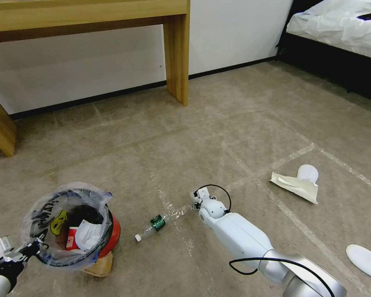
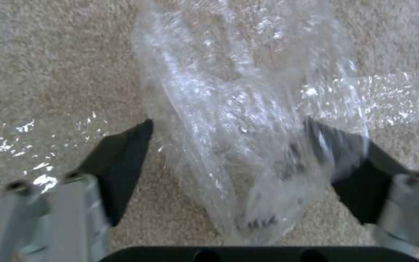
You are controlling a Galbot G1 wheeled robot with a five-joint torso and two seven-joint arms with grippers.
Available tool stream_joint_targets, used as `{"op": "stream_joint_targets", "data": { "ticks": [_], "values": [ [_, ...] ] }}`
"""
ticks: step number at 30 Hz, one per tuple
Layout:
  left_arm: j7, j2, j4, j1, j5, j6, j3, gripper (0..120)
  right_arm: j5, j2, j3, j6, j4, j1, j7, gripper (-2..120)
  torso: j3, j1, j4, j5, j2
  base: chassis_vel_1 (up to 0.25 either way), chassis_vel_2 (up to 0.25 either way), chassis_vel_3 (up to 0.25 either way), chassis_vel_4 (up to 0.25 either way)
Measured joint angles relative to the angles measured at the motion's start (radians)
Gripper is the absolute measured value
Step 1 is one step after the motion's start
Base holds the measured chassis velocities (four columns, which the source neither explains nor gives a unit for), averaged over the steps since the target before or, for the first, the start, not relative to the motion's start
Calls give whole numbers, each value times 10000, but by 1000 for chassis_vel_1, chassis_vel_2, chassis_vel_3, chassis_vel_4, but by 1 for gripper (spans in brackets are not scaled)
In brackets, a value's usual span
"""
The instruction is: Pick up the trash bin and place the garbage on the floor into it.
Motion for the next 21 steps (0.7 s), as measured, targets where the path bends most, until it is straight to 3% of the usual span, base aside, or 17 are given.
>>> {"op": "stream_joint_targets", "data": {
  "ticks": [3, 5, 13, 14, 16, 21],
  "values": [
    [17, 24, 21, 23, -5, -2, -55, 1, -40, 21, 15, 77, -66, -3, -39, 71, 0, 0, 1, 0, 0, 0, 0, 0, 0],
    [31, 57, 29, 47, -12, -5, -87, 1, -56, 22, 27, 114, -75, -35, -84, 61, 0, 0, 0, 0, 0, 0, 0, 0, 0],
    [32, 67, 40, 31, -17, -5, -87, 1, -72, 11, 49, 151, -65, -65, -116, 47, 0, 0, 1, 1, 0, 0, 0, 0, 0],
    [32, 71, 54, 10, -9, -6, -60, 1, -68, -23, 52, 151, 1, -76, -119, 39, 0, 0, 0, 1, 0, 0, 0, 0, 0],
    [31, 73, 66, -10, 3, -8, -32, 1, -62, -52, 54, 148, 37, -94, -119, 38, 0, 0, 1, 1, 0, 0, 0, 0, 0],
    [18, 97, 73, -51, 20, -10, 23, 1, -49, -179, 113, 157, 205, -214, -119, 18, 0, 0, 0, 2, 0, 0, 0, 0, 0]
  ]
}}
